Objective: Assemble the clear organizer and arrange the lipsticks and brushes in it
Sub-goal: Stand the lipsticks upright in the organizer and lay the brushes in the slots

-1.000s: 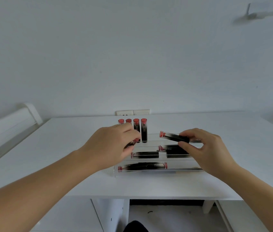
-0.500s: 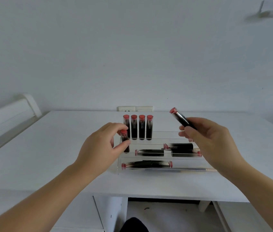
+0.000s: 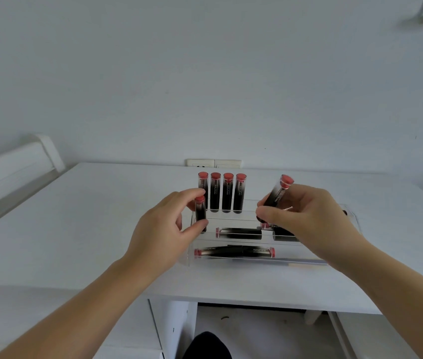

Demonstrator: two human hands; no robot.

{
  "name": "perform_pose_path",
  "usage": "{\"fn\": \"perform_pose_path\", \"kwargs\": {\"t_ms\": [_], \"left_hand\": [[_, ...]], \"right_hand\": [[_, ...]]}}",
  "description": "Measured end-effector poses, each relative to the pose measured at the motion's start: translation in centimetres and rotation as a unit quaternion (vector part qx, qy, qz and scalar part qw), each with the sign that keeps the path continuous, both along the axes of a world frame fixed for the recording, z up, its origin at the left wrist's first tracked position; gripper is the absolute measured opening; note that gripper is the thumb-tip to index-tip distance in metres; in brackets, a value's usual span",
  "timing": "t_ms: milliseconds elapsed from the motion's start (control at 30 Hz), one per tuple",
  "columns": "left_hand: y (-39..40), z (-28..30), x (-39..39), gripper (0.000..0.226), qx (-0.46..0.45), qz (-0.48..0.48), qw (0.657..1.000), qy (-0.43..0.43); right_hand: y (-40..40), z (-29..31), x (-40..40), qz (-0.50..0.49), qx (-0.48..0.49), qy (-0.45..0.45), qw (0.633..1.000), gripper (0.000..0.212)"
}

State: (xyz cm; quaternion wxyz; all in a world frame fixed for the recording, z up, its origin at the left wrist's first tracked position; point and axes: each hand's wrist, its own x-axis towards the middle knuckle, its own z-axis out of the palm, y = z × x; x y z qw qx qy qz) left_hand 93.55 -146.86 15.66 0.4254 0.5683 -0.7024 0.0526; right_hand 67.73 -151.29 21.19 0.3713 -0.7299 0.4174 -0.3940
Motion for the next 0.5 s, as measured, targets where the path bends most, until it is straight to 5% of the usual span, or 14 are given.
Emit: {"fn": "perform_pose_path", "kwargs": {"t_ms": [100,500], "left_hand": [[0.0,0.3,-0.4,0.054,-0.016,0.021,0.999,-0.019],[0.0,-0.6,-0.8,0.059,-0.013,0.026,0.999,0.018]], "right_hand": [[0.0,-0.3,1.2,-0.010,-0.001,0.032,0.999,0.025],[-0.2,-0.8,3.6,0.020,-0.022,0.021,0.999,0.011]]}}
